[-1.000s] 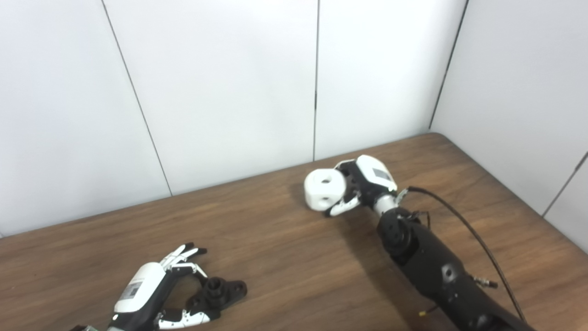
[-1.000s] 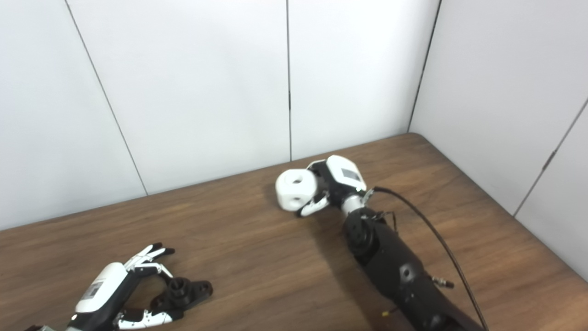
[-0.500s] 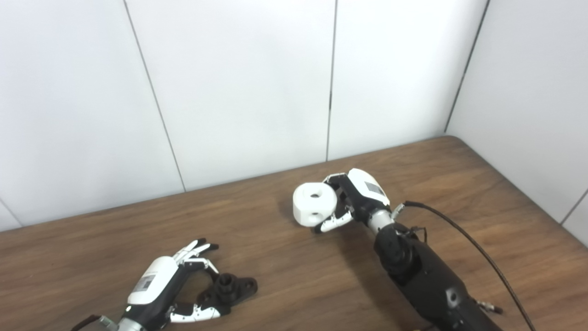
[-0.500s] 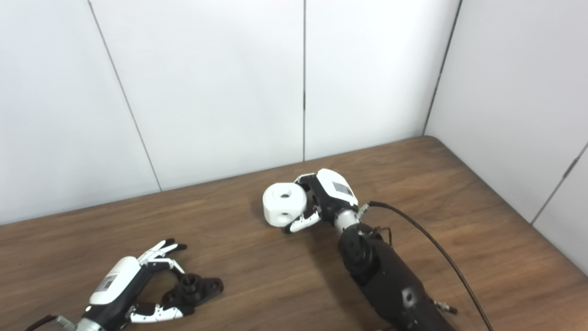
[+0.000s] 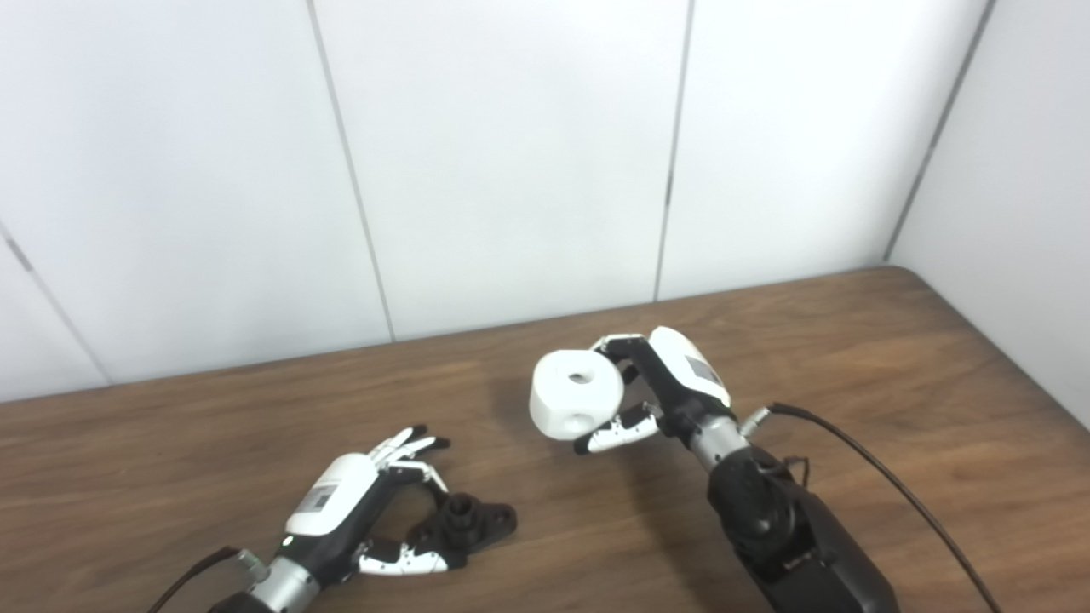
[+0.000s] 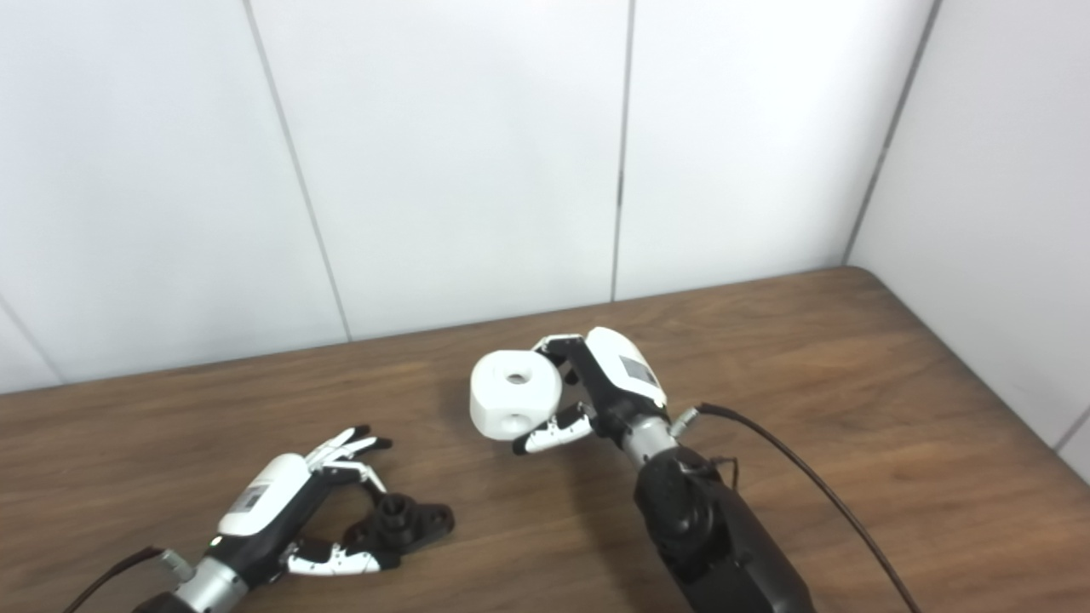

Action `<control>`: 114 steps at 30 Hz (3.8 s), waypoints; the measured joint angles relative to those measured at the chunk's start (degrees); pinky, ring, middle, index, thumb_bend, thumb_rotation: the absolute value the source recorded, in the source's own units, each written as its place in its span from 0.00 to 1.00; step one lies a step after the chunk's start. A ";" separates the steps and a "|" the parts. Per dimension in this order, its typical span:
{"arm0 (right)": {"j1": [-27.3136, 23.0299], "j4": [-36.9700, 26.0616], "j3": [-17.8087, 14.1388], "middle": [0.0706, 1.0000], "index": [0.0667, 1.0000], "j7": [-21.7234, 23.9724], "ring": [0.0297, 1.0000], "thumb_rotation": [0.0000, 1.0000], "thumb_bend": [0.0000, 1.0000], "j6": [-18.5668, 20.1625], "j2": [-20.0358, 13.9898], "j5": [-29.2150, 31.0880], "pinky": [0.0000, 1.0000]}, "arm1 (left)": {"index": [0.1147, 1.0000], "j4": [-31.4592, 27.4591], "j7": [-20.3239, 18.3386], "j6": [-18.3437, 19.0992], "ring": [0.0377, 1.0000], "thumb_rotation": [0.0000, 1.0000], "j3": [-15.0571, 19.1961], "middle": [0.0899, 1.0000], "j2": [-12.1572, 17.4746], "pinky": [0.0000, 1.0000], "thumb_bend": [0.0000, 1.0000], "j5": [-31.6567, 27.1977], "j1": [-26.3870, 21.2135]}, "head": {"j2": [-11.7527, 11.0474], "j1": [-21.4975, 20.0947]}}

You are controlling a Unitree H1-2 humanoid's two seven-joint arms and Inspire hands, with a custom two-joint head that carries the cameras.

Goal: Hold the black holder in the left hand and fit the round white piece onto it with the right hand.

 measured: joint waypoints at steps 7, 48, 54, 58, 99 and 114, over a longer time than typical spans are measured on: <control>0.87 -4.78 0.43 0.69 0.44 2.90 0.72 0.13 0.52 -0.03 0.94 0.29 0.63 | 0.42 0.19 0.00 0.26 0.98 0.05 -0.01 0.90 -0.42 0.95 0.52 0.51 -0.24 | 1.23 3.69; 0.40 -8.60 6.45 0.68 0.44 11.07 0.70 0.13 0.52 -1.51 4.57 -1.33 0.61 | 0.42 -1.63 0.01 5.18 0.99 0.05 -0.35 0.89 -2.55 0.96 0.52 1.25 -0.08 | 4.75 8.09; 0.32 -7.31 7.65 0.69 0.44 11.82 0.70 0.13 0.52 -1.51 4.63 -2.54 0.61 | 0.42 -1.81 0.01 5.63 0.99 0.05 -0.43 0.89 -2.76 0.96 0.52 1.25 -0.03 | 5.01 8.44; -0.27 -6.33 7.95 0.69 0.44 11.90 0.70 0.13 0.52 -2.18 4.33 -2.79 0.61 | 0.42 -1.81 0.01 5.66 0.99 0.05 -0.44 0.89 -2.79 0.96 0.52 1.25 -0.01 | 5.10 8.53; -1.58 -6.49 7.41 0.69 0.45 15.94 0.70 0.13 0.52 -4.22 0.17 -3.73 0.63 | 0.42 -3.56 -0.11 7.14 0.99 0.05 -0.61 0.90 -2.84 0.97 0.52 1.24 0.86 | 7.03 8.00; -1.94 -7.22 6.51 0.69 0.45 17.71 0.71 0.13 0.52 -4.23 -1.34 -4.19 0.64 | 0.42 -4.13 -0.21 7.89 0.99 0.05 -0.69 0.90 -3.07 0.96 0.52 1.24 1.09 | 7.56 8.35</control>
